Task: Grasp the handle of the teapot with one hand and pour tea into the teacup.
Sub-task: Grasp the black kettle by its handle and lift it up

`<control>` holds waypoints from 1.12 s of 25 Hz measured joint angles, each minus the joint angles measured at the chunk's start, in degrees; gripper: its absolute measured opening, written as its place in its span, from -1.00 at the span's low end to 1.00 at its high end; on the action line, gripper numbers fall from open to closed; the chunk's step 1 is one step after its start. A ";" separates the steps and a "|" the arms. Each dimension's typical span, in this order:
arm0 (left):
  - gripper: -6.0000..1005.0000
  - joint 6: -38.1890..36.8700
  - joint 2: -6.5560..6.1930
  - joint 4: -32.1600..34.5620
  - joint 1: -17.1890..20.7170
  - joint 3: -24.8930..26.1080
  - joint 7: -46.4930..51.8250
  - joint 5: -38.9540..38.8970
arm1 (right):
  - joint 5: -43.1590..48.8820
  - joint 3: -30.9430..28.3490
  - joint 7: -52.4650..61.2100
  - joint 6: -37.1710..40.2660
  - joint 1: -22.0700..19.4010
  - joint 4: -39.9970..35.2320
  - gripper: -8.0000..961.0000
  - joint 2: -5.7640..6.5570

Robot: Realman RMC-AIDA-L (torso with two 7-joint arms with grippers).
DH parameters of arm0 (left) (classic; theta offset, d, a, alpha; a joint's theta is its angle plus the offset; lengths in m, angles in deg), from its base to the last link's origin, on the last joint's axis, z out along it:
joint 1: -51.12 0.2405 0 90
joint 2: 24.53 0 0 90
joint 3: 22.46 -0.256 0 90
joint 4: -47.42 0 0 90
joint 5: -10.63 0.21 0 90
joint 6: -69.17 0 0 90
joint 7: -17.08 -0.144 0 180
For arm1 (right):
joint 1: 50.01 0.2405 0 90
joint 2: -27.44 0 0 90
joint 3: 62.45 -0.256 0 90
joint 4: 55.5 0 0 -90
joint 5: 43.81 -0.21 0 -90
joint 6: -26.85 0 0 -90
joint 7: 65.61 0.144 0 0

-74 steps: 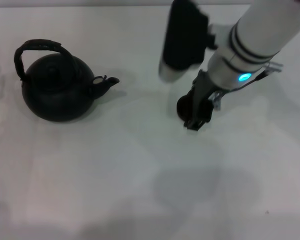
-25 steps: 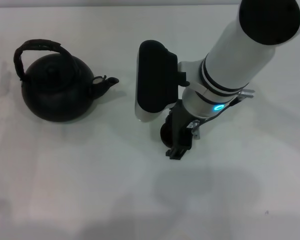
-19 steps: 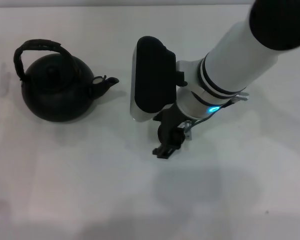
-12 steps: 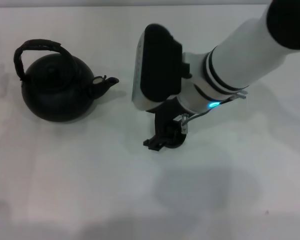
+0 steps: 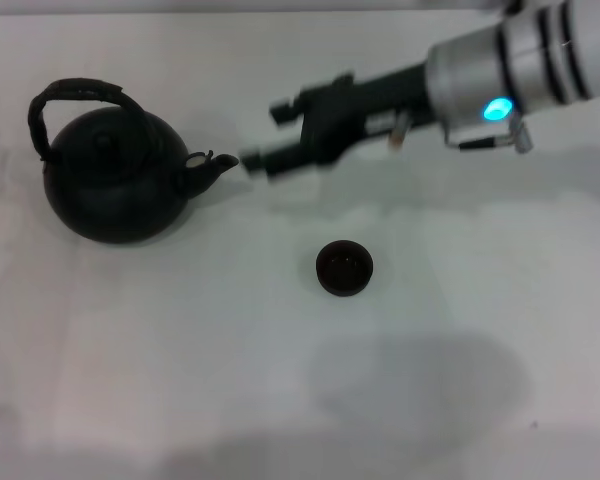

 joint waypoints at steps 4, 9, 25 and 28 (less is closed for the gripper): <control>0.20 -1.26 0.04 0.42 0.29 -0.01 -0.04 -2.23 | -19.04 -12.89 -8.35 -1.18 0.73 17.78 0.77 0.11; 0.20 -1.96 0.10 0.53 0.48 -0.02 0.07 -3.01 | -42.46 -22.54 -19.90 -1.36 -0.52 37.63 0.77 -0.39; 0.20 -3.62 -0.07 0.05 3.71 -0.64 0.04 5.59 | -73.50 -27.39 -103.32 13.97 -4.08 48.97 0.76 -0.44; 0.20 -5.31 -0.13 -0.05 6.62 -0.63 0.08 10.66 | -73.52 -29.58 -101.08 15.71 -3.89 48.53 0.76 -0.04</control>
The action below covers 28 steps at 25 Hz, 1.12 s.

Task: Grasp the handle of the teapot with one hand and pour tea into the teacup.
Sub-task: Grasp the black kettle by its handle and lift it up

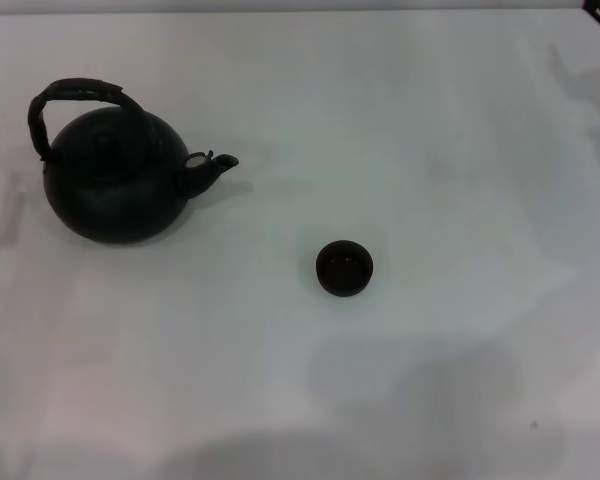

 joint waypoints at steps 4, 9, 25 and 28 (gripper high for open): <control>0.20 -2.82 0.04 -1.00 3.87 0.00 -0.02 5.35 | -0.01 -1.33 1.98 2.79 0.18 -1.57 0.76 0.17; 0.20 -6.91 0.14 -1.45 7.11 0.00 -0.42 11.01 | -0.15 -1.41 3.81 6.72 0.37 -4.02 0.76 0.32; 0.20 -3.79 0.22 -1.06 -0.93 0.15 -5.94 12.37 | 0.11 -1.50 6.44 8.69 1.58 -3.85 0.76 0.07; 0.20 -1.54 0.24 -0.93 -2.25 0.10 -5.94 12.56 | 0.09 -1.50 6.61 8.62 1.35 -3.79 0.76 0.09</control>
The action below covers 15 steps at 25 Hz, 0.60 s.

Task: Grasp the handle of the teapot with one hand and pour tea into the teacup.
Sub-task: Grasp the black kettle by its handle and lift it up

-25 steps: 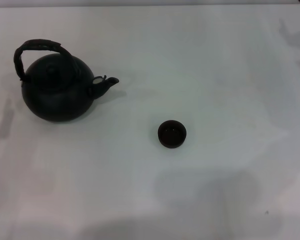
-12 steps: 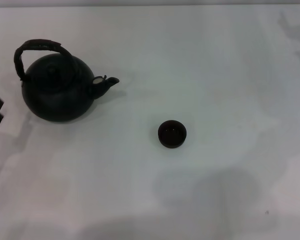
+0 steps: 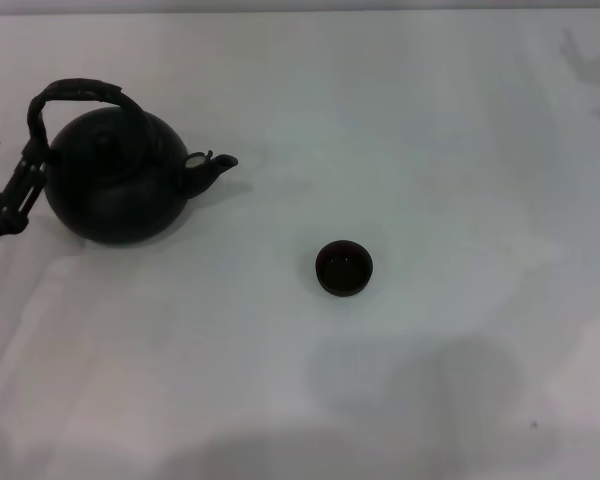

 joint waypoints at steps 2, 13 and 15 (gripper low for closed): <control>0.20 0.65 0.02 0.01 -0.33 0.00 0.00 0.08 | -0.01 0.00 0.09 0.16 -0.04 0.01 0.76 0.00; 0.19 6.04 0.09 1.59 -2.58 0.51 0.00 -0.29 | 0.01 0.42 0.34 0.26 -0.02 0.10 0.76 -0.06; 0.19 6.63 0.09 1.59 -3.17 0.51 0.00 -0.29 | 0.03 0.53 0.36 0.26 -0.04 0.10 0.76 -0.07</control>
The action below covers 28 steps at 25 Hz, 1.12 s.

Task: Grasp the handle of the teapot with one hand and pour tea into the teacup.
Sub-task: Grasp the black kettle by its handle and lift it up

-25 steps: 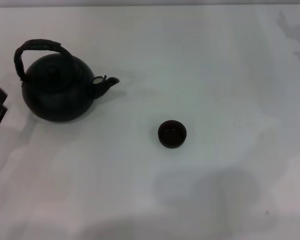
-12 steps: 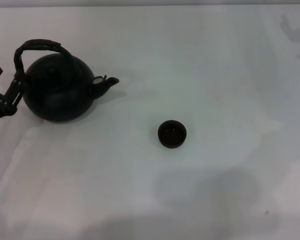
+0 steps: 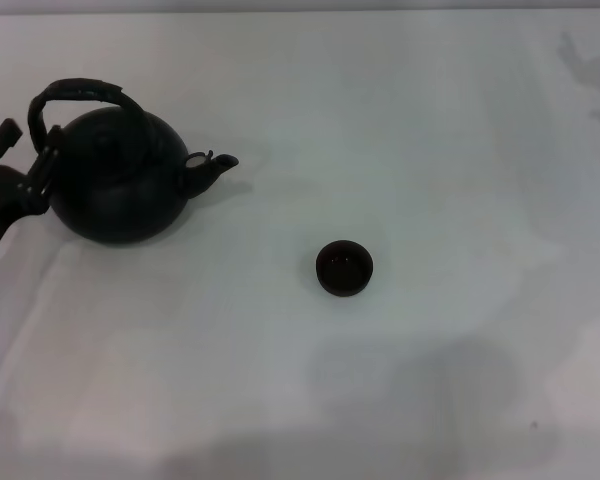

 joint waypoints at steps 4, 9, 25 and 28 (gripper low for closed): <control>0.19 1.74 0.04 0.07 -1.20 0.00 0.00 -0.29 | 0.01 0.08 0.02 0.00 -0.05 0.00 0.76 -0.02; 0.13 2.57 0.07 1.82 -1.52 0.00 0.00 -1.60 | 0.01 0.09 0.04 0.00 -0.16 0.00 0.76 -0.02; -0.71 1.41 -0.07 2.15 -0.97 -0.01 0.00 -4.89 | 0.00 0.00 0.19 -0.09 -0.24 0.09 0.76 -0.09; -0.71 -2.02 -0.10 2.15 -1.75 0.00 0.00 -5.35 | 0.00 -0.07 0.19 -0.10 -0.39 0.09 0.76 -0.10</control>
